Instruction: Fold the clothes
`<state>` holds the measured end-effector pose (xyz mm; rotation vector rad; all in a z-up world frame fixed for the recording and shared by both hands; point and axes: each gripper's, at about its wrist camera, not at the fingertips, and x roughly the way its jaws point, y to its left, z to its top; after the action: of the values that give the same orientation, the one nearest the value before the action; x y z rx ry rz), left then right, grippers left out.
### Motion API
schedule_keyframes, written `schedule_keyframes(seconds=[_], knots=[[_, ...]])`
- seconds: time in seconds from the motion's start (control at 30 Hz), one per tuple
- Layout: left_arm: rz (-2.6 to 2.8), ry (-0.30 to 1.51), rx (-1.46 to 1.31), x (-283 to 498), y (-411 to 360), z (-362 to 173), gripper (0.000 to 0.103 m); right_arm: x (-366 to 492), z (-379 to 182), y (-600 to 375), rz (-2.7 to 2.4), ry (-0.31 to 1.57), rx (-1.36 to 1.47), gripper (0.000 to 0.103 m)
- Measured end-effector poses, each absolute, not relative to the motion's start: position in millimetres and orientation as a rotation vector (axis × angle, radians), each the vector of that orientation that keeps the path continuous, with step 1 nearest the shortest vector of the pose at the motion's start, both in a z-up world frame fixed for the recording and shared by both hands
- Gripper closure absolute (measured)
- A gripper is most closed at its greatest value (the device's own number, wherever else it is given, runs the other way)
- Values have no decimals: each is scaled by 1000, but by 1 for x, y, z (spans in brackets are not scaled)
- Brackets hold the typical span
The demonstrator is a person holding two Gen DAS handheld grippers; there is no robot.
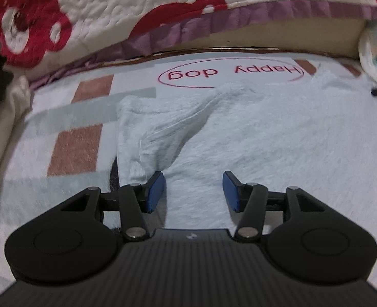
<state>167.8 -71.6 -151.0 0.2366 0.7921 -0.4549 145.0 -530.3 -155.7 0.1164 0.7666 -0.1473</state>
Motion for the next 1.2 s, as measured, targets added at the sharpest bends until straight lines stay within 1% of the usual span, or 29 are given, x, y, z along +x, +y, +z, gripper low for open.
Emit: schedule_keyframes(seconds=[0.07, 0.13, 0.17, 0.23, 0.27, 0.3, 0.33, 0.43, 0.5, 0.53, 0.57, 0.6, 0.63, 0.67, 0.7, 0.77, 0.8, 0.83, 0.9, 0.93, 0.97, 1.0, 1.03, 1.1, 1.17, 1.2], knots=[[-451, 805, 231, 171, -71, -148, 52, 145, -156, -527, -194, 758, 102, 100], [-424, 788, 219, 175, -64, -139, 53, 145, -153, -524, -257, 752, 80, 89], [-399, 761, 216, 177, -59, -132, 51, 145, -150, -523, -300, 749, 71, 77], [-359, 692, 199, 182, -47, -120, 49, 142, -138, -515, -395, 710, 35, 71], [-339, 658, 190, 185, -40, -115, 46, 139, -130, -509, -406, 681, 25, 69], [-368, 670, 152, 193, -36, -114, 41, 138, -125, -501, -354, 666, 28, 70], [-399, 684, 113, 201, -31, -113, 39, 137, -121, -491, -275, 669, 34, 70], [-476, 816, 55, 227, -33, -132, 38, 145, -123, -458, -48, 757, 58, 69], [-452, 838, 92, 237, -39, -146, 37, 154, -132, -434, 48, 809, 79, 64], [-424, 817, 98, 238, -41, -148, 38, 159, -136, -423, 62, 821, 77, 63], [-408, 807, 120, 238, -46, -148, 39, 165, -140, -415, 56, 822, 76, 61], [-392, 797, 143, 239, -50, -149, 44, 171, -144, -408, 35, 820, 82, 57], [-389, 781, 165, 239, -54, -149, 51, 177, -148, -403, 9, 818, 89, 54], [-396, 769, 172, 240, -57, -150, 63, 182, -150, -398, -17, 807, 81, 52], [-400, 762, 164, 241, -57, -150, 69, 186, -152, -394, -37, 794, 63, 52], [-352, 753, 144, 246, -52, -150, 69, 197, -154, -391, -65, 781, 45, 52], [-328, 749, 134, 249, -50, -150, 77, 201, -154, -393, -74, 778, 55, 52], [-304, 744, 124, 251, -48, -149, 81, 206, -154, -395, -78, 777, 59, 52], [-288, 768, 84, 260, -36, -150, 80, 213, -154, -396, -72, 783, 49, 51], [-280, 781, 63, 265, -30, -151, 77, 215, -153, -396, -68, 791, 46, 51], [-289, 824, -3, 268, -20, -148, 69, 216, -152, -397, -71, 802, 51, 52], [-298, 867, -73, 272, -10, -146, 57, 215, -149, -398, -93, 813, 65, 52], [-319, 894, -140, 270, 0, -143, 52, 210, -145, -397, -131, 820, 83, 52], [-361, 944, -275, 266, 21, -139, 48, 190, -135, -386, -92, 812, 141, 51], [-401, 985, -295, 262, 21, -143, 41, 168, -127, -369, 17, 812, 190, 52], [-420, 1005, -304, 261, 21, -145, 40, 157, -127, -353, 108, 830, 178, 52]])
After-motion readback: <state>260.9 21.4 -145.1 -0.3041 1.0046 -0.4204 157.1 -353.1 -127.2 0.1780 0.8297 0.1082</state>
